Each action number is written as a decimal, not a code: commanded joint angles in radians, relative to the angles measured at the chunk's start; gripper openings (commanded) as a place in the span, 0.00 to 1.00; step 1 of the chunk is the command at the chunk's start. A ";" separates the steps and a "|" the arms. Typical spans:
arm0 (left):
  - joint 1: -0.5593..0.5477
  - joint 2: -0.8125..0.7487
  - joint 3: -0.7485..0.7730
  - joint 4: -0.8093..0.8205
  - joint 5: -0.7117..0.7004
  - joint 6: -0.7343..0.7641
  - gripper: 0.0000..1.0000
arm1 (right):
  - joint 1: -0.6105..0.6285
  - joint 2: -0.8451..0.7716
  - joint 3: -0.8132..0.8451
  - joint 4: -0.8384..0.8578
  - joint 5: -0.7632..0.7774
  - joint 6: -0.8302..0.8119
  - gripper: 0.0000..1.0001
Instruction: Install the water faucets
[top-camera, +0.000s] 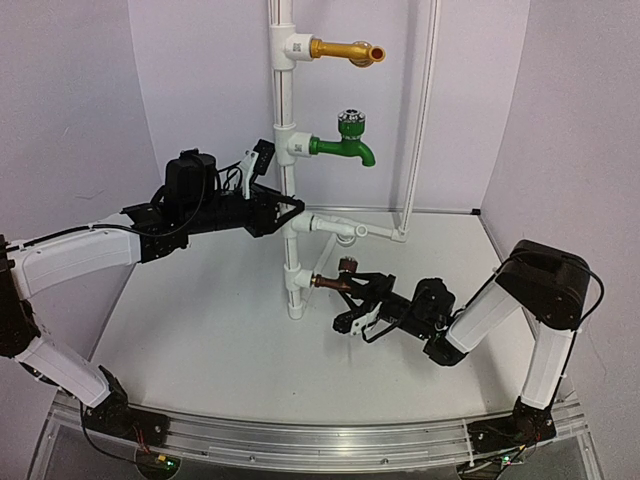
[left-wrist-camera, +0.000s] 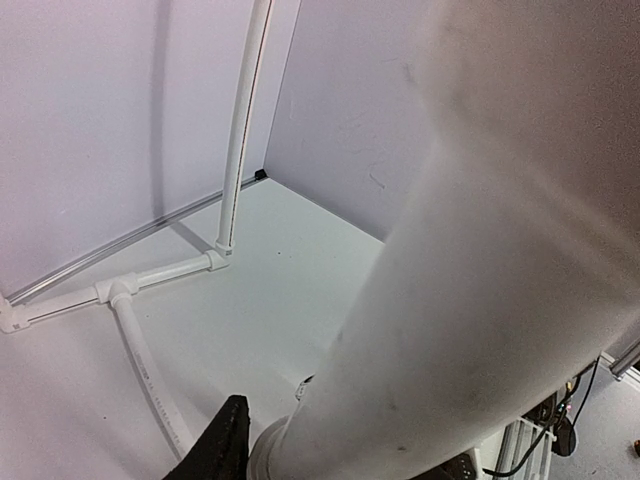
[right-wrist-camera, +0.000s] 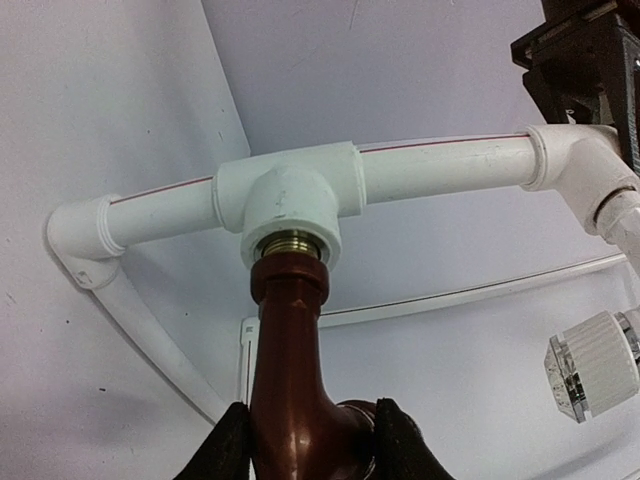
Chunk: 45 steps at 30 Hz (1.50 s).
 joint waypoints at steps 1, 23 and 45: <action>-0.017 -0.015 0.027 -0.066 0.079 -0.175 0.00 | -0.004 0.003 -0.029 0.402 0.021 0.071 0.33; -0.017 -0.015 0.027 -0.066 0.082 -0.176 0.00 | -0.004 -0.102 -0.053 0.315 0.036 0.362 0.10; -0.017 -0.011 0.030 -0.059 0.086 -0.176 0.00 | -0.027 -0.355 0.056 -0.365 -0.073 1.026 0.06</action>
